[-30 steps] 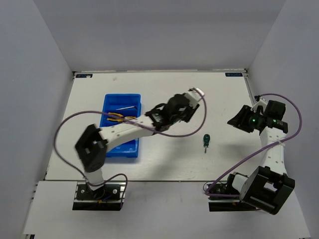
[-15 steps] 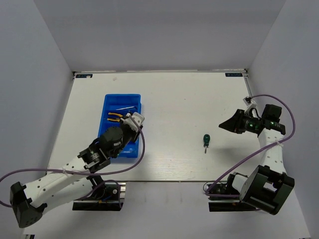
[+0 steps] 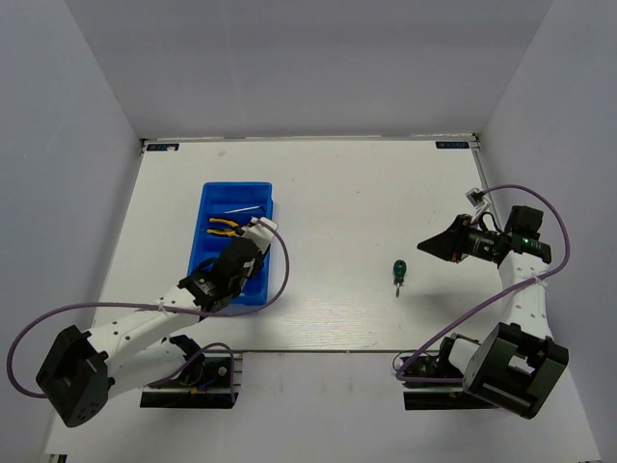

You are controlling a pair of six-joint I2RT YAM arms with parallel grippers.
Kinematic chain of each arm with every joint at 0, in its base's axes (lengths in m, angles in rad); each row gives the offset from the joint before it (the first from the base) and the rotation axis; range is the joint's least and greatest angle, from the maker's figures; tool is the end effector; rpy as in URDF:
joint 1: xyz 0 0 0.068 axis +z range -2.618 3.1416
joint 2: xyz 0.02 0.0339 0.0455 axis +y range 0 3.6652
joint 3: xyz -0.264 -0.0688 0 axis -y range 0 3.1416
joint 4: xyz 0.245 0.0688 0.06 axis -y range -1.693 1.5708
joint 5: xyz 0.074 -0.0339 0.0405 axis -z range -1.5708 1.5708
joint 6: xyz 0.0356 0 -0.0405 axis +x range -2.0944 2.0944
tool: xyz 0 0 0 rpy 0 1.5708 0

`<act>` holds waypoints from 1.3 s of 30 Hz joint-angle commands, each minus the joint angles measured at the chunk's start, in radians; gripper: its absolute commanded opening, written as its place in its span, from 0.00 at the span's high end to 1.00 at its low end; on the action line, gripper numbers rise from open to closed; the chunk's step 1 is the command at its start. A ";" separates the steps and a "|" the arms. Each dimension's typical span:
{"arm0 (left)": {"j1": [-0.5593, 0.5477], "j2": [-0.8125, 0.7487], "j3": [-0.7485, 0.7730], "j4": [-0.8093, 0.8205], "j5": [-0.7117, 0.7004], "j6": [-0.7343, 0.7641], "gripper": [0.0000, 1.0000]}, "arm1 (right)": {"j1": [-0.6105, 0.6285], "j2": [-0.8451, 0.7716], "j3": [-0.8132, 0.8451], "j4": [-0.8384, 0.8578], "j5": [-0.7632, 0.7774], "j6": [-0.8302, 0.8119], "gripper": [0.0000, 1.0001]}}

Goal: Sort the tools into containers

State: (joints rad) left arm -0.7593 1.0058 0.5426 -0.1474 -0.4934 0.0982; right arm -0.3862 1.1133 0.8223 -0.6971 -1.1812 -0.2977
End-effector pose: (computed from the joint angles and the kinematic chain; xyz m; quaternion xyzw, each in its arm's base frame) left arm 0.1646 -0.1330 0.2203 0.2550 0.8291 0.0595 0.4939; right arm 0.2009 -0.0461 0.2645 -0.1246 0.8019 0.4225 0.4036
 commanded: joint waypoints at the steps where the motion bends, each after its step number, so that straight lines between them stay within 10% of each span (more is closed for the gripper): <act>1: 0.017 -0.033 -0.033 0.002 0.015 -0.081 1.00 | -0.003 -0.024 0.012 -0.007 -0.035 -0.026 0.74; 30: 0.098 0.063 0.005 -0.032 0.147 -0.104 1.00 | -0.006 -0.015 0.024 -0.012 -0.032 -0.004 0.74; 39: 0.098 0.082 0.025 -0.052 0.147 -0.104 0.59 | -0.006 -0.015 0.024 -0.010 -0.032 0.003 0.74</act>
State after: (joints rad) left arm -0.6685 1.0798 0.5247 -0.2008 -0.3576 -0.0078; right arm -0.3870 1.1076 0.8223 -0.7055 -1.1893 -0.2958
